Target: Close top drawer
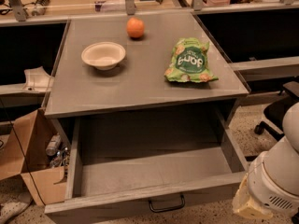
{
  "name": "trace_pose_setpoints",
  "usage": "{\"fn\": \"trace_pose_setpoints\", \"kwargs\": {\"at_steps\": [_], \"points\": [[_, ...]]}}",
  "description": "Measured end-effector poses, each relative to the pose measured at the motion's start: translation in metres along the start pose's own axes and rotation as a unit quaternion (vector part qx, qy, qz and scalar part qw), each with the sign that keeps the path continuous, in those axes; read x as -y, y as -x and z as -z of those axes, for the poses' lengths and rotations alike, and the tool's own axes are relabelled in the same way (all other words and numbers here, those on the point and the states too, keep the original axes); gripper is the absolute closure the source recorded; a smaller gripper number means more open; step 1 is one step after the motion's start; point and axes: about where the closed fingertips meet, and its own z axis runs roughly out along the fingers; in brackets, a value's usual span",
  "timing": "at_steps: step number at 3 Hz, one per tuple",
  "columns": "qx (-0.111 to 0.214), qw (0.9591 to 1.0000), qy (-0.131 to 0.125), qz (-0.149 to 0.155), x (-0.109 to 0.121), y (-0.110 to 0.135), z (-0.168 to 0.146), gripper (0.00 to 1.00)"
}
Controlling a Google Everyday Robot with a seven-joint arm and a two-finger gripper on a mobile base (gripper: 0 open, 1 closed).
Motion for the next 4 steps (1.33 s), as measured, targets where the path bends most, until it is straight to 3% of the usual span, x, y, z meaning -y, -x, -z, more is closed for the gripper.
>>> {"fn": "trace_pose_setpoints", "kwargs": {"at_steps": [1, 3, 4], "points": [[-0.004, 0.9996, 0.024, -0.012, 0.002, -0.002, -0.029, 1.00], [0.003, 0.9999, 0.010, -0.008, 0.026, 0.020, -0.036, 1.00], [0.004, 0.9999, 0.006, -0.011, 0.027, 0.019, -0.035, 1.00]]}}
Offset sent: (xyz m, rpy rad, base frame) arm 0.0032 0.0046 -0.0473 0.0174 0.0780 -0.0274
